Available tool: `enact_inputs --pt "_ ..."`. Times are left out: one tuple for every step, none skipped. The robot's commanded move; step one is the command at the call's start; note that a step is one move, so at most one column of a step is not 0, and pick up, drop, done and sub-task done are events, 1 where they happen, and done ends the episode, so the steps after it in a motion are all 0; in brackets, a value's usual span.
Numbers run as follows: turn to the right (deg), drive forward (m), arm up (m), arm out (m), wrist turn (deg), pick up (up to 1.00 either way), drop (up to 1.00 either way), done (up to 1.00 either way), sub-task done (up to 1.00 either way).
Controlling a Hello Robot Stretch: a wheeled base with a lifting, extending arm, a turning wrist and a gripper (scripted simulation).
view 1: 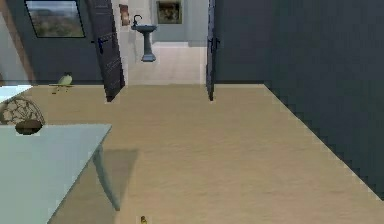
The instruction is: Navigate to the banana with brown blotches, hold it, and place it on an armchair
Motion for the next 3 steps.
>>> enact_inputs --pt "0.0 1.0 0.0 0.0 0.0 0.0 0.0 0.0 0.0" --pt "0.0 0.3 0.0 0.0 0.0 0.0 0.0 0.0 0.0" --pt "-45.0 0.0 0.0 0.0 0.0 0.0 0.0 0.0 0.0"
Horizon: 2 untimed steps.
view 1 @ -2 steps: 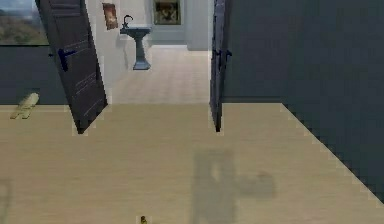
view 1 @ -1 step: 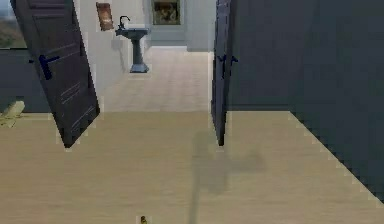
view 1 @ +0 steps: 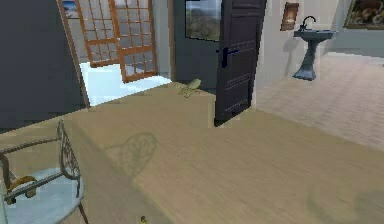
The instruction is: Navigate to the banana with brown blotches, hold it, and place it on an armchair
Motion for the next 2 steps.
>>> enact_inputs --pt "-9.0 0.0 0.0 0.0 0.0 0.0 0.0 0.0 0.0" --pt "0.0 1.0 0.0 0.0 0.0 0.0 0.0 0.0 0.0"
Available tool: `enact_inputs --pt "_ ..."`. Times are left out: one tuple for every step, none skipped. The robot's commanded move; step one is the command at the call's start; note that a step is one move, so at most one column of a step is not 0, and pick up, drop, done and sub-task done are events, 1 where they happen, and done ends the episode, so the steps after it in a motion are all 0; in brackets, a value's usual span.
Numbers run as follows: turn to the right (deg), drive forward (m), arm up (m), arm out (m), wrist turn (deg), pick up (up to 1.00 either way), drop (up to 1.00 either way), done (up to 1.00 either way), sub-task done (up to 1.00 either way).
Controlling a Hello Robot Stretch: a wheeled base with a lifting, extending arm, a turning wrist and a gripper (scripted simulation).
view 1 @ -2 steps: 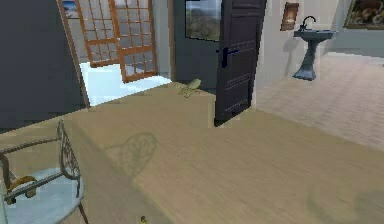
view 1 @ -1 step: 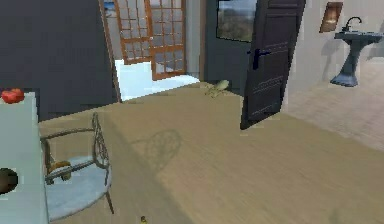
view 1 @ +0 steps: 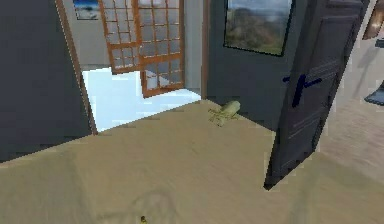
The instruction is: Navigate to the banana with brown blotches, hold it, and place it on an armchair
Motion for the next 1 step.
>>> enact_inputs --pt "-3.0 0.0 0.0 0.0 0.0 0.0 0.0 0.0 0.0"
